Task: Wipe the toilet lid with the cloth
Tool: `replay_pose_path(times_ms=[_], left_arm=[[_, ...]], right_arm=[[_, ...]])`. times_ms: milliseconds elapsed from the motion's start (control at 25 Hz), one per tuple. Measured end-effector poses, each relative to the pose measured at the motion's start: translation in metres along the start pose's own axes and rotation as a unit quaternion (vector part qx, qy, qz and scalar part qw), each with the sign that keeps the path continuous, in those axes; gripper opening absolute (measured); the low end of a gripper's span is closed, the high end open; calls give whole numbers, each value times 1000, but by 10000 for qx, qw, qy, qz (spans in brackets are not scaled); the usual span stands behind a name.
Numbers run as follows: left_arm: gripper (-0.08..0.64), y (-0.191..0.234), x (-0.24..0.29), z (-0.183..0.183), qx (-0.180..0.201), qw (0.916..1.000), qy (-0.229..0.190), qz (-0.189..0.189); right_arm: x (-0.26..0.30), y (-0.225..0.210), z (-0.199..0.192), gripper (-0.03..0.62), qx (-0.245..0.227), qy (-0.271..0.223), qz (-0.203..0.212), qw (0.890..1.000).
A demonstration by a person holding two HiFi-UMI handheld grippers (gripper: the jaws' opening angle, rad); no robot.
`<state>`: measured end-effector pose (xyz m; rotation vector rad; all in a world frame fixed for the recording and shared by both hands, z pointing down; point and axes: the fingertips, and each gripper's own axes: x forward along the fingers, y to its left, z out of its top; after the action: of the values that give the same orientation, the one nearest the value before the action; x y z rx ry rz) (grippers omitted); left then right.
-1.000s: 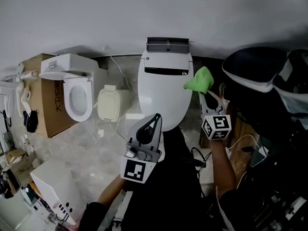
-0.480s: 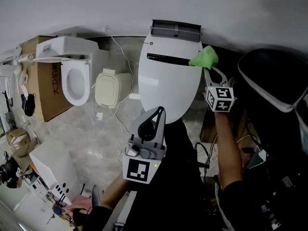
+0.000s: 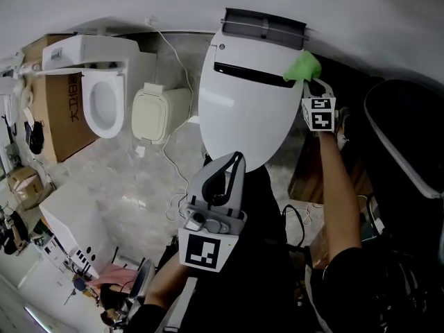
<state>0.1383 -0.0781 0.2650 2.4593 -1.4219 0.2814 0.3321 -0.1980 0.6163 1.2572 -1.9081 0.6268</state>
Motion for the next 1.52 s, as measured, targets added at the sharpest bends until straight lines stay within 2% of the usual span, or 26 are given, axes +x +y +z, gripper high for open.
replay_pose_path(times_ms=[160,360,480,600,1000,1280,1520], left_arm=[[9,3,3,-12,-19,10000,64,-3],[9,14,6,-23,-21,9999,133,9],[9,20,4,-27,-35,9999,141,40],[9,25,0,-30,-69,9999,120,78],[9,35,-9,-40,-159,9997,48,174],[9,33,-22,-47,-109,9999,43,6],[9,34,-34,-52,-34,9997,71,-232]], right_arm=[[32,-2,-30,38,-543,650,62,9964],[57,7,-57,38,-1394,1261,254,9819],[65,12,-64,38,-1978,1431,297,9693],[66,14,-67,38,-2369,1460,318,9600],[59,38,-89,37,-2993,1617,638,9382],[47,69,-122,37,-3623,1910,774,9090],[33,98,-153,37,-3656,2130,864,9020]])
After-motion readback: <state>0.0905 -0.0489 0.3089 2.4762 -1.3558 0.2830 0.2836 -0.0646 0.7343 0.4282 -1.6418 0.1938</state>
